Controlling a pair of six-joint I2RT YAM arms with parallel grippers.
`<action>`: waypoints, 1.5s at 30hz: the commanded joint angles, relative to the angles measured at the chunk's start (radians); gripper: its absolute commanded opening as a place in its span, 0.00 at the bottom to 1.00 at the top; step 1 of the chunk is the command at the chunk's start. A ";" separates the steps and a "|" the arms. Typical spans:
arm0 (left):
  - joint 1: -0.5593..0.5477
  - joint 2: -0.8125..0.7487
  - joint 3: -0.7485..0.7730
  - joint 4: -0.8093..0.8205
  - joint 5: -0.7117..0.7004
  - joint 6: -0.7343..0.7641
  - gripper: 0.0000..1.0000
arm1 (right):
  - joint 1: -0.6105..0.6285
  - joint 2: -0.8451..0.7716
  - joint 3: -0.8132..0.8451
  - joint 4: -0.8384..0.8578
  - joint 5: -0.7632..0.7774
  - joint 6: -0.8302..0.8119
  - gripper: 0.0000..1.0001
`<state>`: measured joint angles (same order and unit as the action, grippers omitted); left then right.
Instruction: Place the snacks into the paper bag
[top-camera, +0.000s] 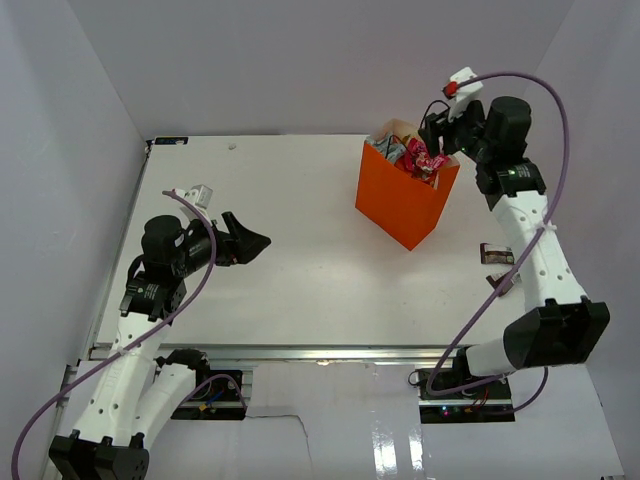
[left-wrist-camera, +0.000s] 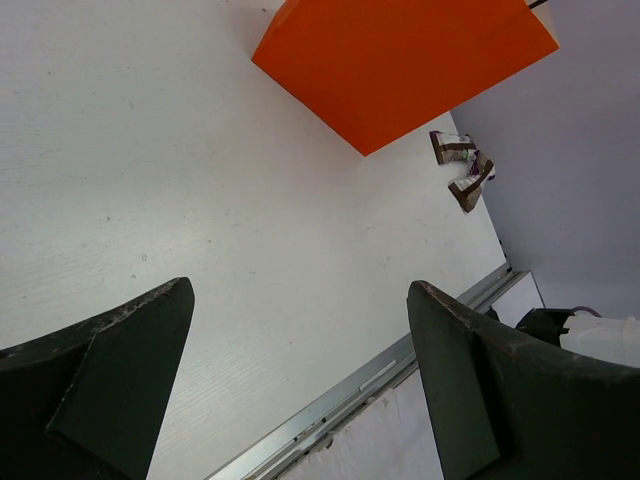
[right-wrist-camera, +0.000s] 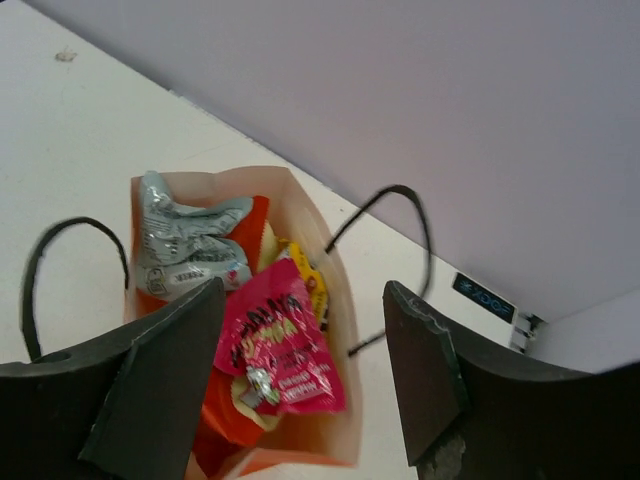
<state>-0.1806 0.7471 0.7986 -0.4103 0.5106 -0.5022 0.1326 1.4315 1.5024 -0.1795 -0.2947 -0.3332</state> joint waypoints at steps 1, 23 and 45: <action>-0.002 -0.006 0.011 0.021 -0.021 -0.025 0.98 | -0.071 -0.111 0.049 -0.081 -0.029 0.052 0.71; -0.002 0.159 -0.032 0.122 0.081 -0.050 0.98 | -0.465 -0.232 -0.614 -0.431 0.589 0.402 0.86; 0.000 0.078 -0.141 0.120 0.077 -0.142 0.98 | -0.544 -0.006 -0.738 -0.060 0.522 0.563 0.50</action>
<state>-0.1806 0.8482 0.6678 -0.2882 0.5911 -0.6361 -0.4065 1.4307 0.7940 -0.3153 0.2497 0.2092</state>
